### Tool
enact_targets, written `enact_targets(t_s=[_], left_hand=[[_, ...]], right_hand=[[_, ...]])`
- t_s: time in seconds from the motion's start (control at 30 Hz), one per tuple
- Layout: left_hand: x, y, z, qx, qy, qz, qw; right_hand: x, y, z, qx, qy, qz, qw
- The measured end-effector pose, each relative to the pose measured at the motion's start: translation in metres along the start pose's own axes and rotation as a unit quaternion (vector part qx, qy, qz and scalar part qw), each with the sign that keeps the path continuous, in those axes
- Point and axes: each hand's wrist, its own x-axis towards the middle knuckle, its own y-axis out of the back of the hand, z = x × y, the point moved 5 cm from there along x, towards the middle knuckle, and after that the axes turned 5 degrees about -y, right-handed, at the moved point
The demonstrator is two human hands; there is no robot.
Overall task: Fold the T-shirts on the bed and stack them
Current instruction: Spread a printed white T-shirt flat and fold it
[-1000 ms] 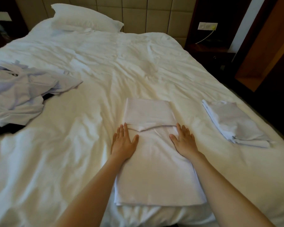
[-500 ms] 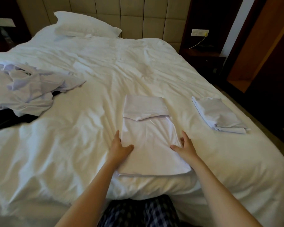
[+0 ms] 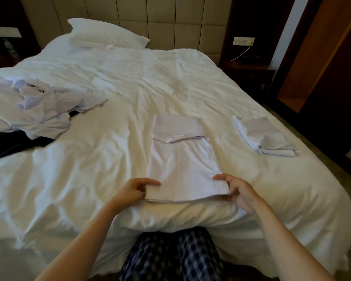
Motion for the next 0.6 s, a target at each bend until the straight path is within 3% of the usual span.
enact_targets(t_s=[0.07,0.17,0.23,0.37,0.4,0.5,0.6], left_hand=[[-0.001,0.002,0.002,0.096,-0.049,0.012,0.994],[0.006,0.006,-0.003,0.176,-0.117,0.094,0.973],[0.009,0.004,-0.002,0.241,-0.198,0.124,0.942],[0.010,0.000,0.005,0.346,-0.292,0.168,0.876],[0.011,0.000,0.009,0.334,-0.287,0.170,0.882],[0.019,0.001,0.012,0.170,-0.171,0.126,0.962],[0.030,0.004,0.018,0.071,-0.069,0.153,0.983]], right_hand=[[0.000,0.001,-0.002,-0.047,-0.002,-0.016,0.999],[0.002,0.004,-0.004,-0.173,0.035,0.020,0.984],[0.003,0.006,-0.007,-0.242,0.080,0.074,0.964],[0.012,0.007,-0.013,-0.244,0.144,0.158,0.946],[0.013,0.006,-0.016,-0.234,0.148,0.173,0.945],[0.018,0.002,-0.027,-0.200,0.156,0.169,0.953],[0.025,-0.001,-0.034,-0.148,0.172,0.189,0.955]])
